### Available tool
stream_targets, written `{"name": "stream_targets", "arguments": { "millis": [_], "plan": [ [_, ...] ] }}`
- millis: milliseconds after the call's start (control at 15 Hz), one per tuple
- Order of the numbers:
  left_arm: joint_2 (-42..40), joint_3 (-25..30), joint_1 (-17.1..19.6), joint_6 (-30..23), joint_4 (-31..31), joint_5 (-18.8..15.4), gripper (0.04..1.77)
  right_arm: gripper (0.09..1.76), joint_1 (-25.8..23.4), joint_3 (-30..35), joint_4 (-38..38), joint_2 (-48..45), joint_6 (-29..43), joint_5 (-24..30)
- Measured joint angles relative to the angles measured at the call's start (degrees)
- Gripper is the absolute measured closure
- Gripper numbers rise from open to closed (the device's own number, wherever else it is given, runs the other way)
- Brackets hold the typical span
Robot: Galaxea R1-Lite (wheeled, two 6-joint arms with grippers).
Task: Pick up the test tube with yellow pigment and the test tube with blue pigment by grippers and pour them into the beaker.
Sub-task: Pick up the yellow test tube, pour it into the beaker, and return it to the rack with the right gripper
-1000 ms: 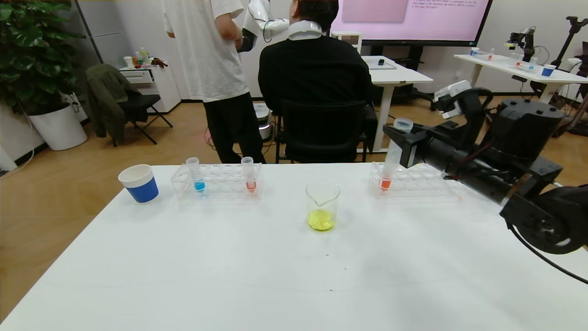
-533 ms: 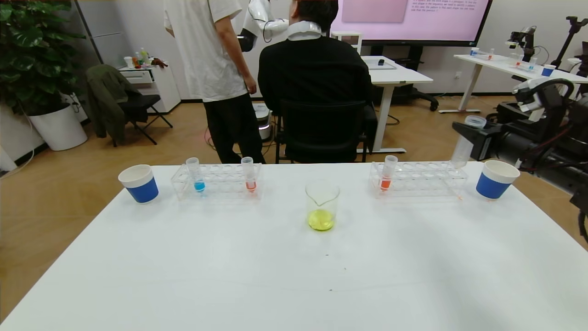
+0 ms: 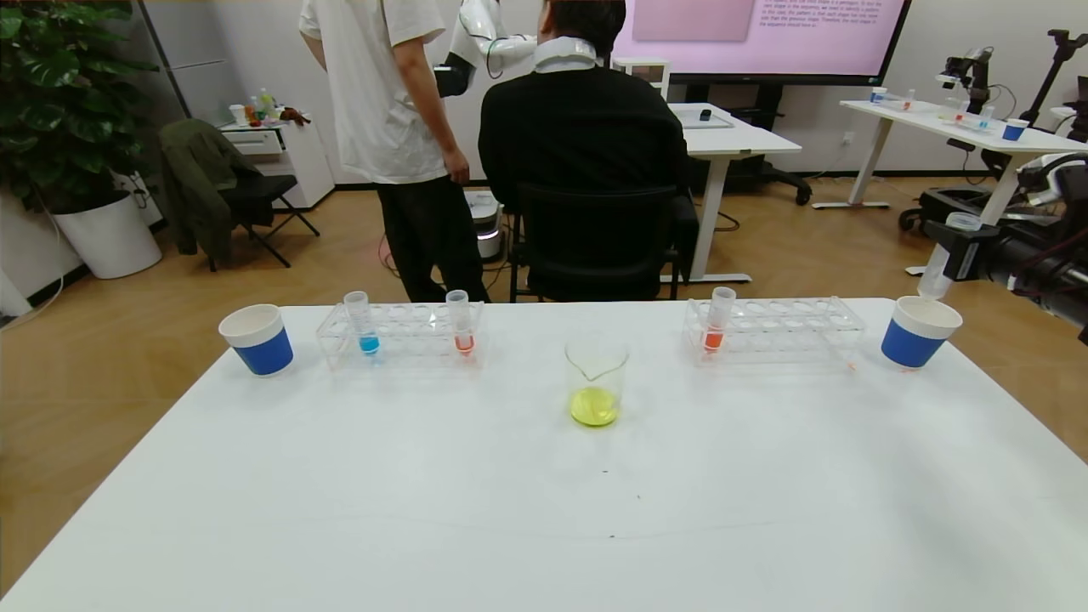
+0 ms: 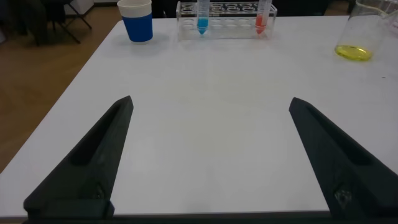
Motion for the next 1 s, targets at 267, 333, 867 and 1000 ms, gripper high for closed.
{"name": "stream_targets", "arguments": {
  "millis": [267,333,867,1000],
  "plan": [
    [0.0,0.0,0.0,0.0,0.0,0.0,0.06,1.35,-2.8,-4.7,1.7,4.7,0.0,0.0],
    [0.0,0.0,0.0,0.0,0.0,0.0,0.06,1.35,-3.4,-5.8,1.7,6.0,0.0,0.0],
    [0.0,0.0,0.0,0.0,0.0,0.0,0.06,1.35,-6.1,-14.5,1.3,15.7,2.5,-0.2],
    [0.0,0.0,0.0,0.0,0.0,0.0,0.06,1.35,-6.1,-15.8,1.3,17.1,3.0,-0.2]
  ]
}}
